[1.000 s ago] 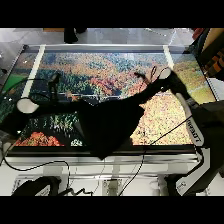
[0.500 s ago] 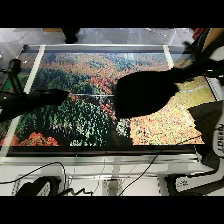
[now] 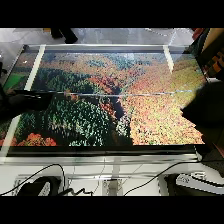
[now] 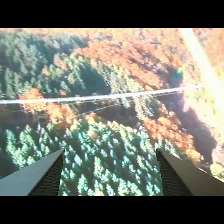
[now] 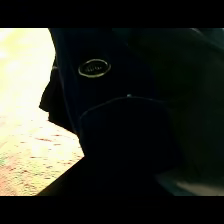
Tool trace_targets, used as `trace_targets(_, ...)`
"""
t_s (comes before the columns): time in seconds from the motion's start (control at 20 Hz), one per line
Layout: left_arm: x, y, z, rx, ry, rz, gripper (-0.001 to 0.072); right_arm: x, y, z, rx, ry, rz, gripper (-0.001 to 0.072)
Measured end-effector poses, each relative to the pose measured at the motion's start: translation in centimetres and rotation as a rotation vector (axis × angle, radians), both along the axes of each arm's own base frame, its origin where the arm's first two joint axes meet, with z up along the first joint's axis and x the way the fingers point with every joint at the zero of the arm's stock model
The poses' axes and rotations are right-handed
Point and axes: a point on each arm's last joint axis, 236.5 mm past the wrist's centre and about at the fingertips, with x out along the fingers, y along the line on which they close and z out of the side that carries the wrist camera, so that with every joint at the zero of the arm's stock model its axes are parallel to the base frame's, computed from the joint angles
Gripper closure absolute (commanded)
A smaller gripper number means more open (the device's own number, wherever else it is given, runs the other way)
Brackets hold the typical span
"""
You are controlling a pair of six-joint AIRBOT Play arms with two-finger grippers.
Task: Fold the clothes and pants, and hang the long-sleeved shirts on hangers.
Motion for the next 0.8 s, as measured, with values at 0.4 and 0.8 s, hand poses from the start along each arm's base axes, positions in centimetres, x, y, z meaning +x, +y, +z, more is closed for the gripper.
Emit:
trace_targets(0.4,-0.1,0.4,0.3,0.019,-0.014,0.009,0.0059,-13.3,-7.0,-0.9,0.041,0.072,-0.504,0.0258)
trace_targets(0.8,0.0,0.4,0.3,0.020,-0.015,0.010,0.0059,-14.3,-8.6,-0.8,0.023,0.028,-0.547,0.0670)
